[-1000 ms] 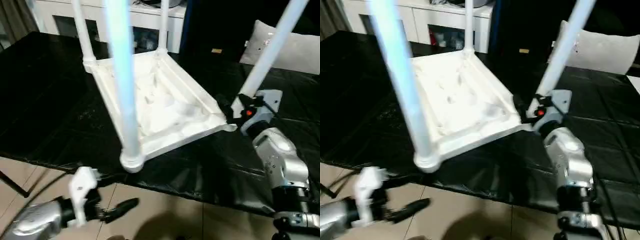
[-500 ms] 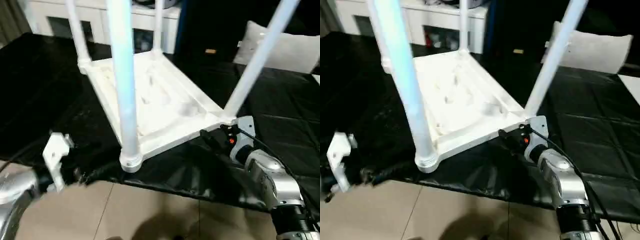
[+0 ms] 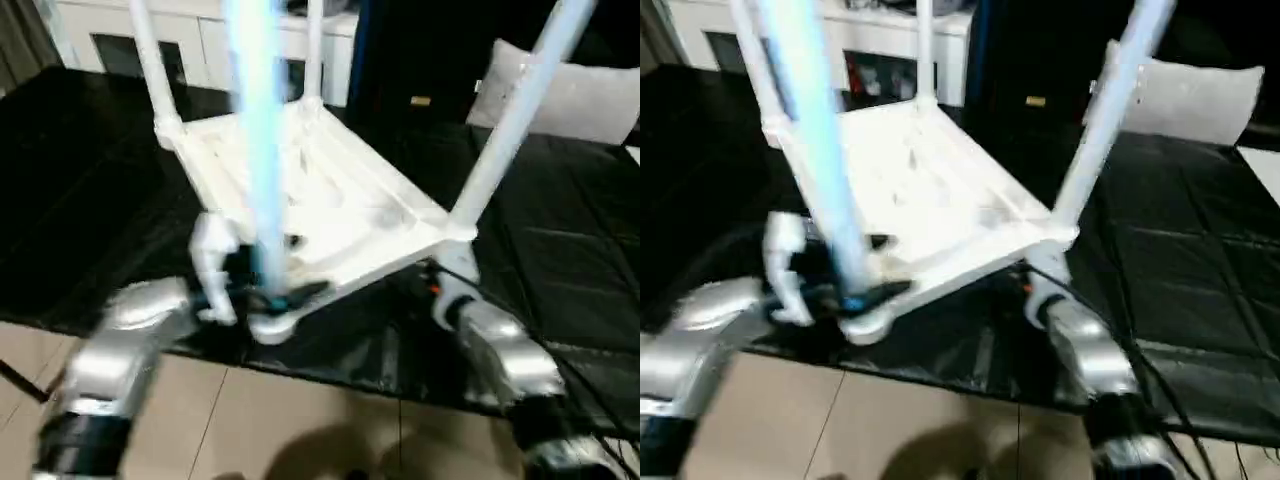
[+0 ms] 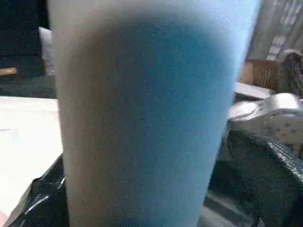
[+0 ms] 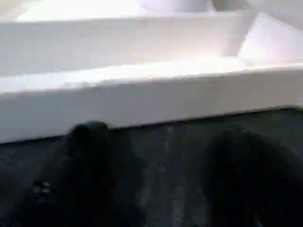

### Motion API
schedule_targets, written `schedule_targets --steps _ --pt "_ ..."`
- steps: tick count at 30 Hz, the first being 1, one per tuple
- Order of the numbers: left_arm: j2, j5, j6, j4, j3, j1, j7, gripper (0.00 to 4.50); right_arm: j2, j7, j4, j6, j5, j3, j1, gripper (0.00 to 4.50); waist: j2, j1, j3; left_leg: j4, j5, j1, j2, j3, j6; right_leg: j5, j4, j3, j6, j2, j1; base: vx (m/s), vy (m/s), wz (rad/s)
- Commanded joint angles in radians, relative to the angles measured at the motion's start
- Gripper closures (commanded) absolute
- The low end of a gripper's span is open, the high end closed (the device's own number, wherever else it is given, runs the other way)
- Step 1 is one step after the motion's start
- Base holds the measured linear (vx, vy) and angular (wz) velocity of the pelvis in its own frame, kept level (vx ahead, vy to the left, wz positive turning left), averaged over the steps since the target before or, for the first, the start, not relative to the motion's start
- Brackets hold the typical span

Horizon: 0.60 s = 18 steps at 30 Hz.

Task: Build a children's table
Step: Rotate table base

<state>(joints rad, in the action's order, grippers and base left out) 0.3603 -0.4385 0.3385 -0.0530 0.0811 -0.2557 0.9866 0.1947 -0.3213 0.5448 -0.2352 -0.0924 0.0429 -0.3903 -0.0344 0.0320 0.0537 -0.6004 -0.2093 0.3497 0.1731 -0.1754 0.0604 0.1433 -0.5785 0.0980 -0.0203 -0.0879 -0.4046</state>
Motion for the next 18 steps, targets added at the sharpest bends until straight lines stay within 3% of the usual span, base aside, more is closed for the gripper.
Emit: schedule_targets --steps 1,3,4,5,6,7,12,13,15,17,18 --pt "-0.028 -0.026 0.028 -0.069 0.094 -0.008 0.045 0.06 -0.024 0.011 0.035 0.035 -0.003 -0.008 -0.050 0.00 0.022 0.004 -0.061 0.085 -0.240 0.002 0.054 0.019 0.018 0.298 0.054 -0.057 -0.194 -0.063 0.057 0.000 0.000 0.00" --pt "-0.028 -0.026 0.028 -0.069 0.094 -0.008 0.045 0.06 -0.024 0.011 0.035 0.035 -0.003 -0.008 -0.050 0.00 0.020 0.000 -0.061 0.085 -0.247 0.002 0.054 0.019 0.018 0.302 0.056 -0.057 -0.192 -0.062 0.056 0.000 0.000 0.00" --pt "-0.050 -0.023 0.027 -0.073 0.132 -0.013 0.056 0.06 -0.034 0.012 0.049 0.048 0.000 -0.007 -0.067 0.00 0.020 0.000 -0.061 0.084 -0.245 0.000 0.054 0.019 0.016 0.300 0.056 -0.058 -0.192 -0.062 0.056 0.000 0.000 0.00" --pt "-0.067 -0.020 0.023 -0.071 0.150 -0.018 0.057 0.06 -0.037 0.012 0.053 0.051 0.000 -0.005 -0.073 0.00 0.027 -0.002 -0.060 0.084 -0.253 0.000 0.053 0.018 0.016 0.303 0.058 -0.057 -0.196 -0.061 0.054 0.000 0.000 0.00" --pt "-0.100 -0.014 0.017 -0.062 0.181 -0.031 0.056 0.06 -0.039 0.012 0.058 0.056 0.000 -0.005 -0.078 0.00 0.022 -0.001 -0.061 0.082 -0.251 -0.001 0.052 0.016 0.015 0.304 0.058 -0.057 -0.196 -0.060 0.055 0.000 0.000 0.00" --pt "-0.119 -0.006 0.010 -0.052 0.197 -0.041 0.054 0.06 -0.040 0.012 0.064 0.061 0.001 -0.005 -0.081 0.00 0.029 0.002 -0.061 0.082 -0.243 0.000 0.052 0.017 0.013 0.302 0.057 -0.058 -0.197 -0.061 0.057 0.000 0.000 0.00" --pt "-0.193 0.024 -0.020 -0.002 0.238 -0.088 0.036 0.06 -0.045 0.011 0.085 0.085 0.009 -0.004 -0.085 0.00 0.022 0.001 -0.064 0.078 -0.205 0.006 0.052 0.016 -0.006 0.271 0.056 -0.058 -0.204 -0.062 0.063 0.000 0.000 0.00" --pt "-0.198 0.029 -0.025 0.004 0.239 -0.093 0.032 0.06 -0.046 0.011 0.087 0.086 0.010 -0.005 -0.085 0.00 0.028 0.001 -0.064 0.078 -0.201 0.006 0.052 0.016 -0.007 0.268 0.056 -0.057 -0.205 -0.063 0.063 0.000 0.000 0.00" --pt "-0.232 0.079 -0.068 0.057 0.245 -0.125 -0.012 0.06 -0.048 0.019 0.106 0.102 0.020 -0.012 -0.088 0.00 0.024 -0.001 -0.063 0.075 -0.202 0.006 0.049 0.013 -0.020 0.290 0.062 -0.056 -0.200 -0.061 0.062 0.000 0.000 0.00" --pt "-0.248 0.169 -0.151 0.156 0.238 -0.171 -0.099 0.06 -0.037 0.033 0.118 0.107 0.030 -0.024 -0.080 0.00 0.029 0.000 -0.061 0.072 -0.217 0.002 0.046 0.012 -0.026 0.333 0.071 -0.054 -0.183 -0.057 0.057 0.000 0.000 0.00" --pt "-0.247 0.186 -0.168 0.180 0.231 -0.182 -0.118 0.06 -0.031 0.037 0.118 0.107 0.030 -0.028 -0.076 0.00 0.032 0.000 -0.062 0.073 -0.215 0.005 0.045 0.015 -0.026 0.351 0.070 -0.052 -0.170 -0.059 0.064 0.000 0.000 0.00"
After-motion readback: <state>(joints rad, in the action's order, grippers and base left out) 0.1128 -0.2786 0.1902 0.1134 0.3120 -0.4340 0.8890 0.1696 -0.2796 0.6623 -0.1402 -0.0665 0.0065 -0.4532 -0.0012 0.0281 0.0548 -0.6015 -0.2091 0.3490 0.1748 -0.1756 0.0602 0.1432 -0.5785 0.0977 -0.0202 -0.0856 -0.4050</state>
